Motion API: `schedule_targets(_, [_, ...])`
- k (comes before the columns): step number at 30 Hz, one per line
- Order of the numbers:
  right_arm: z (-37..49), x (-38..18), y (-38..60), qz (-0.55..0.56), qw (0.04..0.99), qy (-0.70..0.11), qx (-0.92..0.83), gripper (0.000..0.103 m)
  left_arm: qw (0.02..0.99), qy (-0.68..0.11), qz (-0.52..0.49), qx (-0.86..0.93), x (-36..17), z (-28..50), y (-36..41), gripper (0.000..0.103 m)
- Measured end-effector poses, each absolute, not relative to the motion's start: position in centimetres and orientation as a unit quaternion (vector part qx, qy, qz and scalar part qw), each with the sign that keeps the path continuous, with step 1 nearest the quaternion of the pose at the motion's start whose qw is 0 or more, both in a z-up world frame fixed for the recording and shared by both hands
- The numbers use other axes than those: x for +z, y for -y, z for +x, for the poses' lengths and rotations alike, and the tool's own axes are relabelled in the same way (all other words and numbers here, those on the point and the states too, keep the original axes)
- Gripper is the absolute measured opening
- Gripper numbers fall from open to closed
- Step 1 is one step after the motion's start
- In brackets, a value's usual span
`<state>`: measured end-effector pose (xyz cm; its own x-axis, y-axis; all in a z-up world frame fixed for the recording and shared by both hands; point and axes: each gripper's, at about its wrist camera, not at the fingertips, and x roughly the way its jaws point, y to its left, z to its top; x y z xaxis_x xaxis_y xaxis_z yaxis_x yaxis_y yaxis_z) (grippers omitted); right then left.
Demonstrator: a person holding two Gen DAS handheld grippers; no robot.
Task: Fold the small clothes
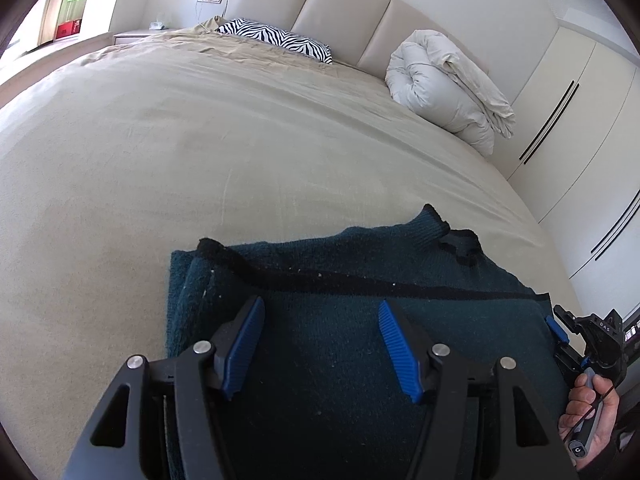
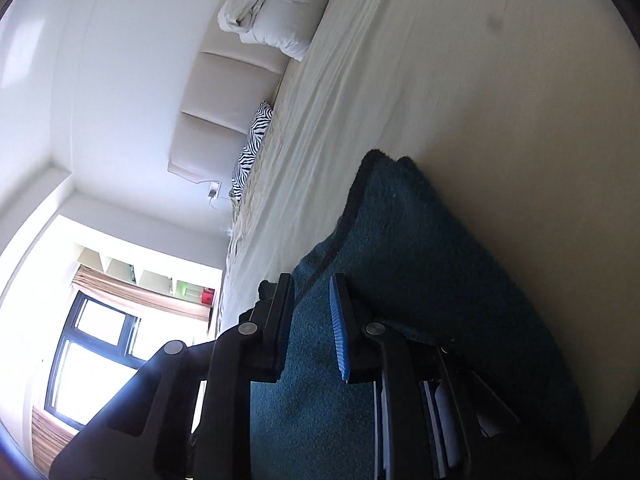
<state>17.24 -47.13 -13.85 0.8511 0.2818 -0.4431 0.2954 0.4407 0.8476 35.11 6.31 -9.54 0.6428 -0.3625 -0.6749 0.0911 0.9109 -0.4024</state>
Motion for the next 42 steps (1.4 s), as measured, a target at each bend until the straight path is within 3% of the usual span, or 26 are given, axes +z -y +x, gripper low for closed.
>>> schedule_targets(3, [15.2, -12.3, 46.6, 0.510, 0.807, -0.296, -0.024, 0.020, 0.891, -0.409, -0.161, -0.114, -8.0, 33.1, -5.9, 0.060])
schedule_targets(8, [13.1, -9.7, 37.7, 0.490, 0.805, -0.319, 0.101, 0.021, 0.890, -0.386, -0.170, -0.174, -5.7, 25.0, -2.6, 0.061])
schedule_targets(11, [13.0, -11.5, 30.9, 0.472, 0.782, -0.370, 0.169, 0.021, 0.878, -0.419, -0.131, -0.192, -7.5, 22.3, 0.4, 0.062])
schedule_targets(14, [12.8, -15.2, 29.2, 0.476, 0.763, -0.411, 0.147, 0.017, 0.872, -0.438, -0.127, -0.179, -9.6, 21.7, 0.1, 0.055])
schedule_targets(22, [6.9, -15.9, 41.6, 0.567, 0.764, -0.308, 0.010, 0.015, 0.869, -0.449, -0.105, -0.177, -9.6, 21.5, 0.2, 0.053])
schedule_targets(26, [3.4, -14.0, 45.2, 0.562, 0.778, -0.273, -0.071, 0.018, 0.872, -0.447, -0.099, -0.174, -9.7, 21.4, 0.2, 0.053])
schedule_targets(30, [3.4, -11.3, 43.8, 0.520, 0.804, -0.274, -0.090, 0.025, 0.871, -0.446, -0.104, -0.178, -10.0, 21.5, -0.2, 0.053])
schedule_targets(37, [7.9, -5.5, 36.8, 0.446, 0.837, -0.316, 0.024, 0.026, 0.873, -0.443, -0.103, -0.179, -10.2, 21.2, -0.3, 0.053])
schedule_targets(40, [11.3, -5.5, 32.8, 0.422, 0.836, -0.345, 0.059, 0.037, 0.872, -0.443, -0.106, -0.180, -10.2, 21.3, -0.4, 0.053])
schedule_targets(41, [12.4, -5.6, 31.6, 0.417, 0.836, -0.351, 0.065, 0.051, 0.871, -0.443, -0.109, -0.182, -10.2, 21.3, -0.4, 0.053])
schedule_targets(42, [13.0, -5.7, 30.5, 0.415, 0.834, -0.356, 0.073, 0.055, 0.870, -0.444, -0.113, -0.184, -10.0, 21.3, -0.6, 0.053])
